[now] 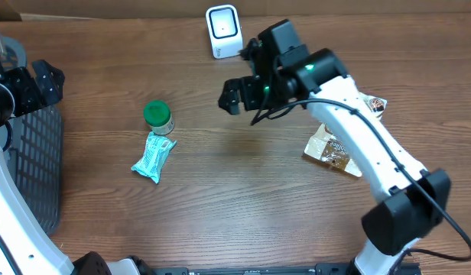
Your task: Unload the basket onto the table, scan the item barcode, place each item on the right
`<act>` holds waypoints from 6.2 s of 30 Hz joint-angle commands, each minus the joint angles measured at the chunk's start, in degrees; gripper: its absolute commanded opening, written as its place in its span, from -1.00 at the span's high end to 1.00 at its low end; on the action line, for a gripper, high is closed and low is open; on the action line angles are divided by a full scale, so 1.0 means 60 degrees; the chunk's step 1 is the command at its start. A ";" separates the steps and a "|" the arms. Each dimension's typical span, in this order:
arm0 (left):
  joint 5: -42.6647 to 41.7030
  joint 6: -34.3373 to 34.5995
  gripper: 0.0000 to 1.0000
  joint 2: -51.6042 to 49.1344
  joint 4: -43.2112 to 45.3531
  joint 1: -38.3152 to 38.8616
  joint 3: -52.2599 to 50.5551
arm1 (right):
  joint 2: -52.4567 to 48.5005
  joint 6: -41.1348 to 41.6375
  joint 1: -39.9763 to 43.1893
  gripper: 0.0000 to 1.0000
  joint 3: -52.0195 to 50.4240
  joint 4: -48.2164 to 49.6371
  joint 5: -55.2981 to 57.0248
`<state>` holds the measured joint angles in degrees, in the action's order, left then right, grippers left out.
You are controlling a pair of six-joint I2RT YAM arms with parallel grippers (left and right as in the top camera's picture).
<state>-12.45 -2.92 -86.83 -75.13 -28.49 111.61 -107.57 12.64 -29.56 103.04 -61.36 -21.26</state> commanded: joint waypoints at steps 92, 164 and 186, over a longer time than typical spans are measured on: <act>-0.0113 0.0127 -0.99 -0.0011 0.0025 0.0066 0.0029 | -0.3144 -0.2619 -0.1173 0.04 0.1129 -0.1319 0.3588; -0.0113 0.0127 -0.99 -0.0011 0.0025 0.0066 0.0029 | -0.3450 0.3537 0.0237 -0.43 -0.1024 0.1005 -0.1191; -0.0113 0.0127 -0.99 -0.0011 0.0025 0.0066 0.0029 | -0.3391 0.3945 0.0029 0.92 -0.3282 0.5115 -0.1832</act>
<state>-12.47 -2.92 -86.83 -75.13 -28.49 111.61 -125.54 44.73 -30.72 84.73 -30.02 -29.28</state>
